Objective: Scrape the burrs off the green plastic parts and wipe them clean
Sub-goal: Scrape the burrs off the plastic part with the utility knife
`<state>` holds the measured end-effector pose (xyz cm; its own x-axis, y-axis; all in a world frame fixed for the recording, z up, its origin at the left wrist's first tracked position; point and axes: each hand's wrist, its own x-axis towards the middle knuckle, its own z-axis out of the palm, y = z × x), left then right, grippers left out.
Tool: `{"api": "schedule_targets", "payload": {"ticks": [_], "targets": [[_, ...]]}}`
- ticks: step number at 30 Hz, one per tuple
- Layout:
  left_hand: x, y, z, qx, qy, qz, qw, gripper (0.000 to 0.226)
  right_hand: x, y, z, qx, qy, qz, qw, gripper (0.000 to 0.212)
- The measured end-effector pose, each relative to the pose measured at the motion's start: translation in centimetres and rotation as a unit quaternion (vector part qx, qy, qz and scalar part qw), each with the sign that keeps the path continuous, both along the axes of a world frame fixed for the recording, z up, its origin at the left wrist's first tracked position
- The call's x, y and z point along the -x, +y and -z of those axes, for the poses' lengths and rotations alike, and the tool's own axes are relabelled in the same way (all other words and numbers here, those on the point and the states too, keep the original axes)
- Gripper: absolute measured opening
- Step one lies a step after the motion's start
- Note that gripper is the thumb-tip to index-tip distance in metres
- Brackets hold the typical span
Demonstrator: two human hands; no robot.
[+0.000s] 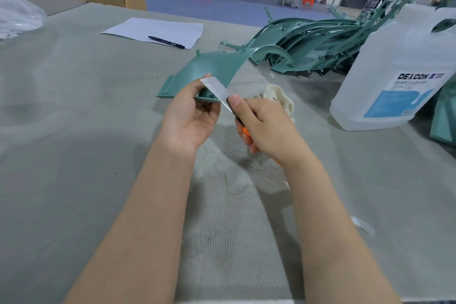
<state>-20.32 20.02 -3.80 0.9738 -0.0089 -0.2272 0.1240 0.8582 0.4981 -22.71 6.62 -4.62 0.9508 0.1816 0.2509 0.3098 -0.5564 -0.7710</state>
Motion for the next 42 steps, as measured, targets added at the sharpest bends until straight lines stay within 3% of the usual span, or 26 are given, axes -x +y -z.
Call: {"api": "schedule_targets", "payload": {"ticks": [21, 25, 28, 30, 36, 42], "targets": [[-0.1, -0.2, 0.0, 0.014, -0.009, 0.015, 1.0, 0.017, 0.6, -0.1, -0.8, -0.028, 0.052, -0.034, 0.998, 0.054], [0.2, -0.4, 0.1, 0.04, -0.035, 0.057, 0.997, 0.037, 0.9, 0.8, -0.5, -0.03, 0.067, -0.064, 0.995, 0.051], [0.5, -0.3, 0.1, 0.047, -0.075, 0.072, 0.993, 0.022, 1.1, 1.5, -0.4, -0.013, 0.074, -0.086, 0.993, 0.052], [0.3, -0.2, 0.0, 0.048, -0.061, 0.068, 0.995, 0.029, 1.2, 1.2, -0.7, -0.049, 0.077, -0.083, 0.992, 0.052], [-0.1, -0.6, -0.2, 0.054, -0.04, -0.009, 0.998, 0.022, 1.0, 0.5, -1.4, -0.116, 0.042, -0.008, 0.992, 0.055], [0.3, -1.3, -0.1, 0.14, -0.071, -0.007, 0.988, 0.007, 1.1, 0.7, -1.6, -0.199, 0.052, 0.02, 0.978, 0.058]]}}
